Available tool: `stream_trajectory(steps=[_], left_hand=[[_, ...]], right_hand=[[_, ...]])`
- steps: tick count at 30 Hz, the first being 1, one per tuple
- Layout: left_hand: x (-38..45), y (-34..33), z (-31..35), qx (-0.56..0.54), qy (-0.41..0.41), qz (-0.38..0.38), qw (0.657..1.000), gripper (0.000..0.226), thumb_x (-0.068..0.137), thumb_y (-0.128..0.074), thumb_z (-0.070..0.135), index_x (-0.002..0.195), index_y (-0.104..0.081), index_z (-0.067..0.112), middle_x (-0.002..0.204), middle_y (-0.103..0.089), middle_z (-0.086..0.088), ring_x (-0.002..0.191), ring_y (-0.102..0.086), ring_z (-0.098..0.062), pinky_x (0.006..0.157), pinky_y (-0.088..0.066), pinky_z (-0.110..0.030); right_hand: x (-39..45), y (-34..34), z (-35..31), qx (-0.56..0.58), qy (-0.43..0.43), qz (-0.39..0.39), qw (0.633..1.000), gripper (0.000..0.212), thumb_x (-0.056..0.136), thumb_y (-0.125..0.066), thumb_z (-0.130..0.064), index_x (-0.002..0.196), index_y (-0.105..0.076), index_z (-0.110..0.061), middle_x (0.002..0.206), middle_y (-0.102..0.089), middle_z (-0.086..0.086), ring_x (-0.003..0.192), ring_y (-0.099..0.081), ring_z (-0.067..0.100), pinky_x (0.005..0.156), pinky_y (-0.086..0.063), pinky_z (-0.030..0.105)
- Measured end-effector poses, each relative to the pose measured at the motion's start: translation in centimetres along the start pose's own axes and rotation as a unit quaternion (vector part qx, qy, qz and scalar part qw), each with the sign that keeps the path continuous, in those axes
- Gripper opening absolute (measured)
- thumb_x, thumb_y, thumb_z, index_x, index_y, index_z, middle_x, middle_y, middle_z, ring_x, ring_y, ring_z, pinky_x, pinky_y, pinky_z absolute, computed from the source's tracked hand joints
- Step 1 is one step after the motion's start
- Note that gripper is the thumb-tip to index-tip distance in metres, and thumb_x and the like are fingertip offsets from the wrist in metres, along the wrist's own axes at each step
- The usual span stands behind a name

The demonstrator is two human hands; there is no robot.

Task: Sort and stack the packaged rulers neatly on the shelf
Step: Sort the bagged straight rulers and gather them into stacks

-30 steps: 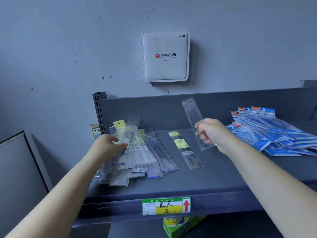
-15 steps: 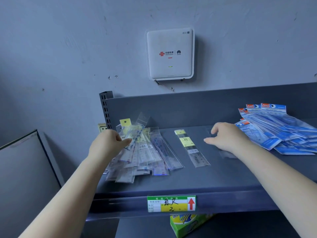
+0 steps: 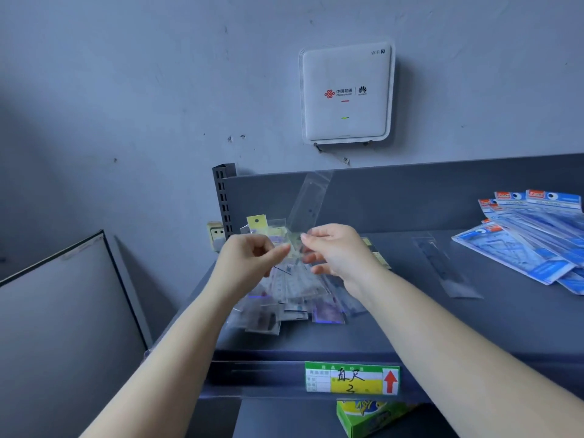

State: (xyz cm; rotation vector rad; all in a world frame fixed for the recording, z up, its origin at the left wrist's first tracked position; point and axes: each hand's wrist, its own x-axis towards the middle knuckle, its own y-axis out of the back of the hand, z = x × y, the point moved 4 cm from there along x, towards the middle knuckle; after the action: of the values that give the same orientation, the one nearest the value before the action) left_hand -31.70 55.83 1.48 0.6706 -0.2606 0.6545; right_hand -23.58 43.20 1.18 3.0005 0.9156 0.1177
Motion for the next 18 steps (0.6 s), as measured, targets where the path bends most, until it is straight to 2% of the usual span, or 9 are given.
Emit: stream_trajectory(steps=[2, 5, 7, 9, 10, 12, 14, 16, 18], left_hand=[[-0.4, 0.0, 0.1, 0.007, -0.014, -0.012, 1.000, 0.033, 0.087, -0.063, 0.029, 0.064, -0.067, 0.007, 0.041, -0.048, 0.009, 0.033, -0.038, -0.001, 0.040, -0.028, -0.007], [-0.3, 0.7, -0.6, 0.011, -0.005, 0.016, 1.000, 0.027, 0.089, -0.061, 0.030, 0.070, -0.069, 0.014, 0.042, -0.050, 0.012, 0.037, -0.042, 0.001, 0.042, -0.029, -0.008], [-0.2, 0.8, -1.3, 0.079, 0.023, 0.033, 0.996, 0.026, 0.085, -0.063, 0.040, 0.074, -0.064, 0.016, 0.054, -0.055, 0.011, 0.052, -0.049, -0.004, 0.052, -0.037, -0.016], [-0.2, 0.5, -2.2, 0.197, 0.073, 0.024, 0.977, 0.042, 0.080, -0.060, 0.055, 0.078, -0.054, 0.014, 0.069, -0.061, 0.003, 0.069, -0.057, -0.017, 0.063, -0.042, -0.029], [-0.1, 0.3, -2.6, 0.256, 0.088, 0.012, 0.963, 0.050, 0.078, -0.058, 0.062, 0.077, -0.049, 0.013, 0.072, -0.064, -0.001, 0.073, -0.058, -0.020, 0.064, -0.043, -0.031], [0.2, 0.1, -3.0, 0.321, 0.095, 0.000, 0.942, 0.059, 0.072, -0.055, 0.071, 0.072, -0.044, 0.013, 0.067, -0.062, -0.001, 0.070, -0.058, -0.021, 0.059, -0.040, -0.031], [0.4, 0.0, -2.9, 0.326, 0.098, -0.006, 0.940, 0.061, 0.070, -0.058, 0.071, 0.064, -0.046, 0.012, 0.057, -0.052, 0.001, 0.060, -0.052, -0.019, 0.050, -0.033, -0.028], [0.5, -0.1, -2.9, 0.294, 0.105, -0.014, 0.950, 0.059, 0.073, -0.062, 0.063, 0.048, -0.044, 0.014, 0.049, -0.048, -0.001, 0.052, -0.048, -0.018, 0.049, -0.032, -0.025], [0.6, -0.1, -3.2, 0.229, 0.123, -0.016, 0.966, 0.059, 0.077, -0.067, 0.052, 0.042, -0.036, 0.015, 0.048, -0.045, -0.005, 0.050, -0.047, -0.021, 0.054, -0.039, -0.025]], right_hand=[[0.3, 0.4, 0.2, -0.004, 0.005, 0.030, 1.000, 0.008, 0.092, -0.055, -0.005, 0.099, -0.052, -0.006, 0.071, -0.059, 0.003, 0.058, -0.056, 0.011, 0.047, -0.045, 0.018], [0.4, 1.2, 0.3, -0.003, 0.000, 0.046, 0.999, 0.011, 0.093, -0.048, 0.001, 0.101, -0.051, -0.006, 0.075, -0.056, 0.005, 0.056, -0.059, 0.014, 0.048, -0.047, 0.021], [0.2, 1.9, 0.1, -0.009, 0.009, 0.059, 0.998, 0.015, 0.093, -0.044, 0.003, 0.102, -0.051, -0.007, 0.076, -0.054, 0.005, 0.054, -0.059, 0.015, 0.048, -0.045, 0.022], [0.0, 3.0, -0.2, -0.039, 0.030, 0.080, 0.996, 0.016, 0.092, -0.042, 0.004, 0.100, -0.051, -0.007, 0.074, -0.054, 0.006, 0.051, -0.057, 0.015, 0.046, -0.042, 0.023], [-0.2, 3.7, -0.4, -0.057, 0.040, 0.092, 0.993, 0.016, 0.092, -0.042, 0.004, 0.100, -0.051, -0.007, 0.073, -0.055, 0.006, 0.050, -0.056, 0.015, 0.046, -0.042, 0.024], [-0.4, 5.2, -0.5, -0.075, 0.049, 0.115, 0.989, 0.016, 0.091, -0.043, 0.004, 0.100, -0.052, -0.007, 0.073, -0.055, 0.006, 0.050, -0.055, 0.014, 0.047, -0.042, 0.025], [-0.7, 6.3, -0.5, -0.081, 0.047, 0.125, 0.988, 0.017, 0.091, -0.044, 0.003, 0.101, -0.053, -0.007, 0.074, -0.055, 0.005, 0.051, -0.055, 0.014, 0.048, -0.042, 0.025], [-0.8, 7.0, -0.3, -0.087, 0.045, 0.124, 0.988, 0.017, 0.091, -0.045, 0.002, 0.102, -0.054, -0.007, 0.074, -0.056, 0.005, 0.051, -0.056, 0.014, 0.049, -0.043, 0.024], [-0.8, 7.3, -0.2, -0.089, 0.047, 0.121, 0.988, 0.017, 0.091, -0.046, 0.002, 0.102, -0.054, -0.007, 0.073, -0.056, 0.004, 0.051, -0.055, 0.014, 0.050, -0.043, 0.023]])
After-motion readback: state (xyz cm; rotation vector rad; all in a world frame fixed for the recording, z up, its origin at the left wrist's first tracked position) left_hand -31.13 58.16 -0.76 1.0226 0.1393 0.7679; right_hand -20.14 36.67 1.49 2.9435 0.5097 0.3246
